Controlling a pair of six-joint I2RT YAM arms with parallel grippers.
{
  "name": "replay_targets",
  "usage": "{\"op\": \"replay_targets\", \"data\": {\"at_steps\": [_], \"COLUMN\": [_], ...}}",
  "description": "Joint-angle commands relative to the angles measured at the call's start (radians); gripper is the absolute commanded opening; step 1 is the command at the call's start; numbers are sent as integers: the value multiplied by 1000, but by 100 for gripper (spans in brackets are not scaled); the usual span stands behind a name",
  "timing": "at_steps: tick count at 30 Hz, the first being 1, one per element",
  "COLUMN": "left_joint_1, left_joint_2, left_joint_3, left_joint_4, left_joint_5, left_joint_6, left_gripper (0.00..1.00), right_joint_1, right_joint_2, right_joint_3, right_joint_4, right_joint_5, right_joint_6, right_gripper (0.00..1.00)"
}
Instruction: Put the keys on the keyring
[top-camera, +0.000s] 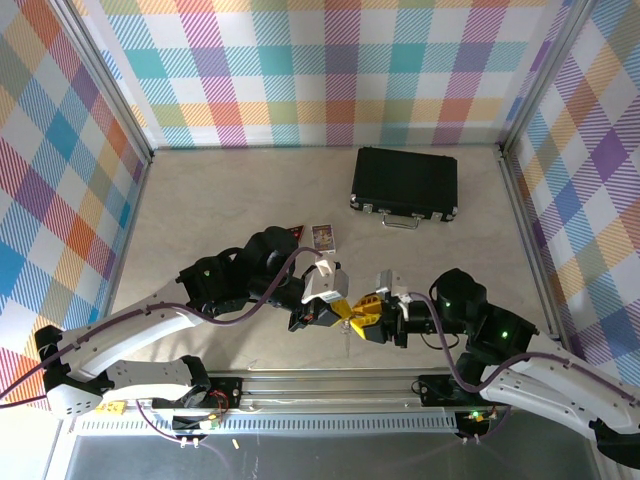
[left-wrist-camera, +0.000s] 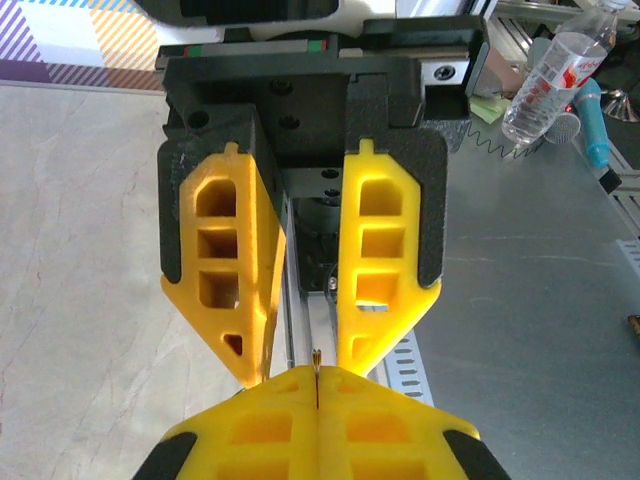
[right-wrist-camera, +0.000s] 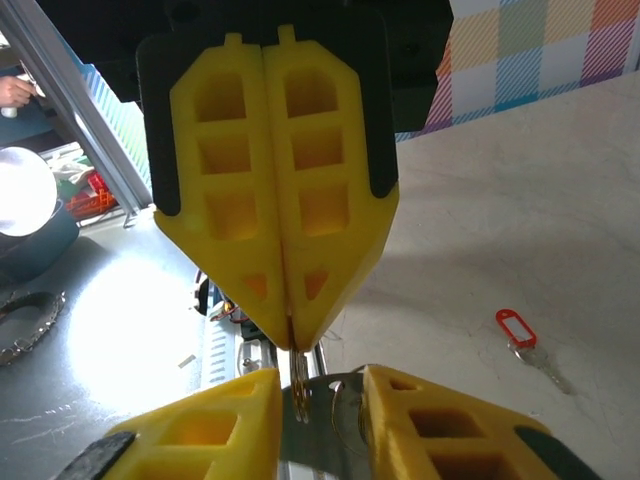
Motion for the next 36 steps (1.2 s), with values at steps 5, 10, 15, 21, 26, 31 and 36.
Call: {"op": "replay_targets", "data": {"at_steps": [5, 10, 15, 21, 26, 31, 36], "left_joint_1": [-2, -3, 0, 5, 4, 4, 3], "left_joint_2": [-15, -32, -114, -236, -246, -230, -203], "left_joint_3": [0, -25, -119, -285, -322, -335, -345], "left_joint_4": [35, 62, 210, 519, 603, 696, 758], "left_joint_5": [32, 31, 14, 19, 34, 49, 84], "left_joint_6": [0, -22, -108, -272, -335, -364, -391], "left_gripper": [0, 0, 14, 23, 25, 26, 28], "right_joint_1": [6, 5, 5, 5, 5, 6, 6], "right_joint_2": [24, 15, -65, -137, -161, -146, -144], "right_joint_3": [21, -1, -69, -162, -226, -232, -237], "right_joint_4": [83, 122, 238, 456, 627, 665, 686], "right_joint_5": [-43, -38, -59, -98, -110, -115, -103], "right_joint_6": [19, 25, 58, 128, 166, 168, 169], "right_gripper": [9, 0, 0, 0, 0, 0, 0]}}
